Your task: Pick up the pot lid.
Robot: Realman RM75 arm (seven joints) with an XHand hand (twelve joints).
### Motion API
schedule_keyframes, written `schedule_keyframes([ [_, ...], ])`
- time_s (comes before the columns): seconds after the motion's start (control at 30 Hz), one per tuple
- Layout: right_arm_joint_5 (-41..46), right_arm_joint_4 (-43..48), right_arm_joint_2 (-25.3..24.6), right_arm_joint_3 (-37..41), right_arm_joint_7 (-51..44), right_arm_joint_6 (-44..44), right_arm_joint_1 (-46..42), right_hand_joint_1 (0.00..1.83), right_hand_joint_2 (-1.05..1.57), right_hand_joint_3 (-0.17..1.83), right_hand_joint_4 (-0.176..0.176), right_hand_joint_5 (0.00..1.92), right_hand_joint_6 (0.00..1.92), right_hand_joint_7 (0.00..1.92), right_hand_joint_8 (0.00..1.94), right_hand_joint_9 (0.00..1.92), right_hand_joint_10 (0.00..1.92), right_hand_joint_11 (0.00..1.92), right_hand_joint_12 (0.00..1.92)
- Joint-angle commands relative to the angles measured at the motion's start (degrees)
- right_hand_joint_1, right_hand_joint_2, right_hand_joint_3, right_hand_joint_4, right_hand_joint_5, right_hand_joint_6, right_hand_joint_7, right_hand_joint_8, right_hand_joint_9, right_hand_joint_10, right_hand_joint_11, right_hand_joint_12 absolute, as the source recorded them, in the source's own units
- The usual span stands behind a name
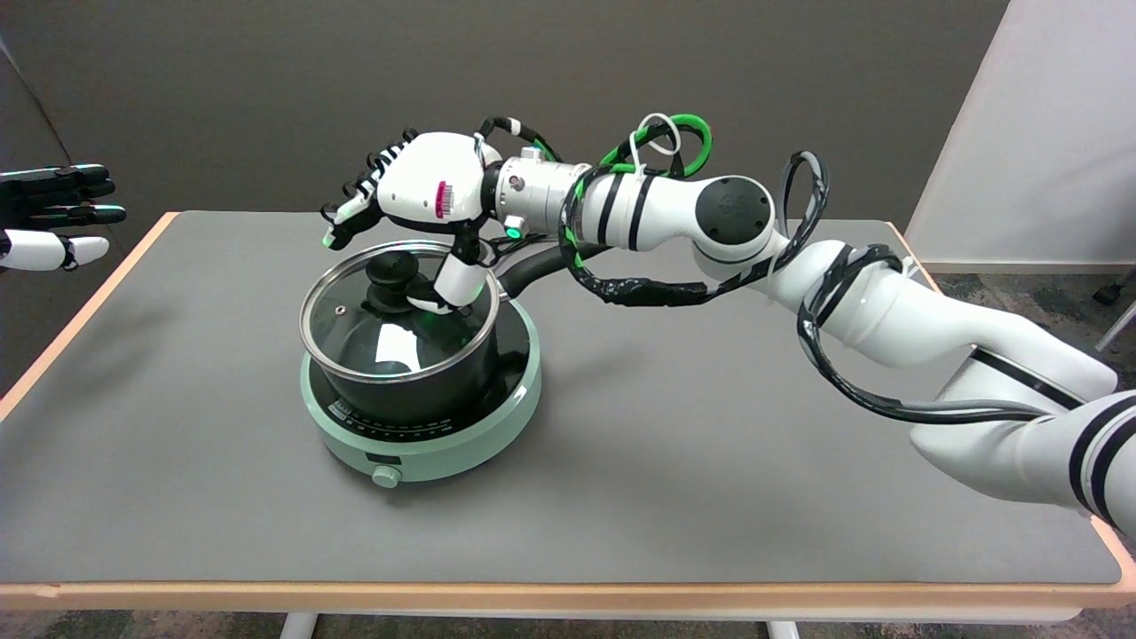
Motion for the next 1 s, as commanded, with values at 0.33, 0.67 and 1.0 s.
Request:
schedule_keyframes([
  [0.33, 0.22, 1.15, 0.37, -0.21, 0.12, 0.44, -0.9, 0.91, 0.53, 0.98, 0.166, 0.55, 0.26, 0.67, 0.22, 0.65, 0.4, 0.43, 0.82],
  [0.67, 0.3, 4.3, 1.57, -0.21, 0.16, 1.12, -1.38, 0.91, 0.53, 0.98, 0.171, 0.56, 0.27, 0.68, 0.22, 0.66, 0.42, 0.43, 0.83],
  [1.0, 0.3, 2.54, 1.29, -0.21, 0.16, 1.12, -1.25, 0.9, 0.55, 0.95, 0.176, 0.6, 0.31, 0.71, 0.23, 0.68, 0.44, 0.44, 0.83],
])
